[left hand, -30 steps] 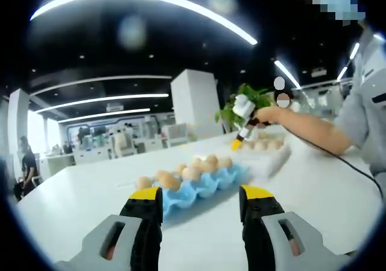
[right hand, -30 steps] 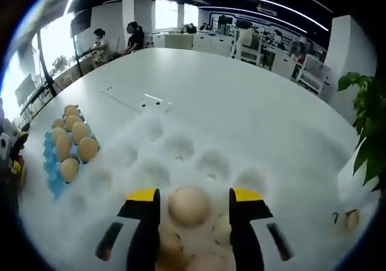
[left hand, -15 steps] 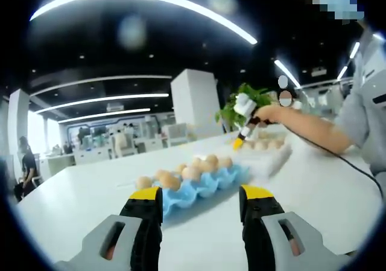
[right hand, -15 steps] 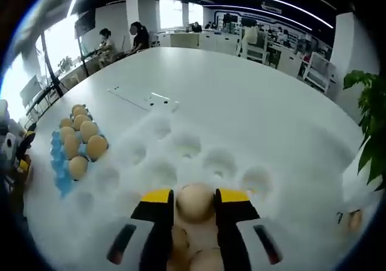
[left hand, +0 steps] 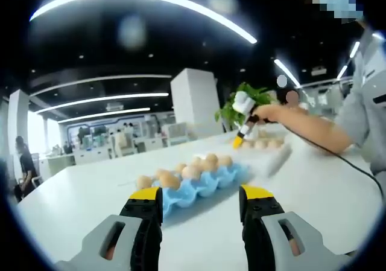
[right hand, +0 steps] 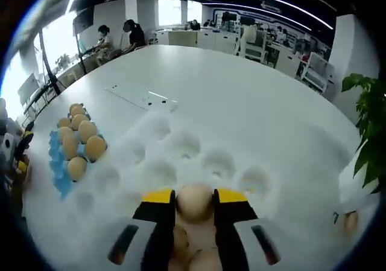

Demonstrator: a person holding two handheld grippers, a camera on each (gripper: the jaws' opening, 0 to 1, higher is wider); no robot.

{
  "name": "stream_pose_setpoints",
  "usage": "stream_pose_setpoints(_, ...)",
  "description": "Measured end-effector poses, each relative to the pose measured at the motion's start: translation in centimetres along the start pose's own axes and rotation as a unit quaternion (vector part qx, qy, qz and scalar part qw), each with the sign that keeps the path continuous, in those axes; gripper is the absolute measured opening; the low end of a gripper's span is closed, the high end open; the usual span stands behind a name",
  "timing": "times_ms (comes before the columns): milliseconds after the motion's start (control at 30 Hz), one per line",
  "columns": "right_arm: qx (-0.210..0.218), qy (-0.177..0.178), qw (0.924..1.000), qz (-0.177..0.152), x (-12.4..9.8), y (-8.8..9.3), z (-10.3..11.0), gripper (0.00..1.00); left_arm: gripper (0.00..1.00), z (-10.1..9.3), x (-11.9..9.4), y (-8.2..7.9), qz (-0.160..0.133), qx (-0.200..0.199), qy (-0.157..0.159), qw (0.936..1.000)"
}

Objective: Pick up the eggs on the table and place them into the egg tray on the table

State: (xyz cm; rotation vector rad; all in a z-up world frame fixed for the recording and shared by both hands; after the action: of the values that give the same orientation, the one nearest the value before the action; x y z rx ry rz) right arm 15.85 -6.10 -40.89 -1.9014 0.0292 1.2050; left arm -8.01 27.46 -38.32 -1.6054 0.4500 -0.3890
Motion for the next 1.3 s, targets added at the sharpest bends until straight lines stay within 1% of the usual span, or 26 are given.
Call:
stream_pose_setpoints(400, -0.020, 0.012, 0.9996, -0.016, -0.9, -1.1, 0.2, 0.26, 0.51, 0.1, 0.0, 0.0, 0.001, 0.001, -0.001, 1.0000)
stream_pose_setpoints(500, -0.022, 0.008, 0.9993, -0.028, -1.3, -1.8, 0.4, 0.26, 0.51, 0.1, -0.1, 0.0, 0.000, 0.001, -0.001, 1.0000)
stream_pose_setpoints(667, -0.033, -0.005, 0.9991, -0.028, -1.3, -2.1, 1.5, 0.26, 0.51, 0.0, -0.1, -0.1, 0.000, 0.001, -0.002, 1.0000)
stream_pose_setpoints(733, -0.032, -0.010, 0.9990, -0.029, -1.4, -2.2, 1.5, 0.26, 0.51, 0.0, 0.0, -0.1, 0.000, 0.001, -0.002, 1.0000)
stream_pose_setpoints(800, -0.028, -0.026, 0.9987, -0.032, -1.5, -2.3, 1.9, 0.26, 0.51, 0.0, 0.0, -0.1, 0.000, 0.001, -0.002, 1.0000)
stream_pose_setpoints(900, -0.033, -0.039, 0.9983, -0.029, -1.4, -2.4, 2.4, 0.26, 0.51, 0.0, 0.0, -0.1, 0.002, 0.002, -0.003, 1.0000)
stream_pose_setpoints(1167, -0.042, -0.037, 0.9983, -0.016, -1.6, -1.8, 2.8, 0.27, 0.51, -0.1, 0.0, -0.1, 0.001, 0.001, -0.002, 1.0000)
stream_pose_setpoints(1300, -0.037, -0.037, 0.9986, -0.011, -1.6, -1.6, 2.7, 0.27, 0.51, -0.1, 0.0, -0.1, 0.000, 0.002, -0.001, 1.0000)
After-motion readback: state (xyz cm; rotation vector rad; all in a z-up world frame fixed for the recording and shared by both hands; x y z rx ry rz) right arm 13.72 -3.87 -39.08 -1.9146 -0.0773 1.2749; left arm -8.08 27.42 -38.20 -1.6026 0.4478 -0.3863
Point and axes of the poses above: the point that each gripper's makers call its tool centre point, and the gripper's own axes: x roughly forward along the fingers, z roughly to its left, y roughly out of its underside, the point moved 2 cm from there along -x, roughly backward along the fingers, and after that the axes turned 12 degrees about -x, right-handed, at the moved point
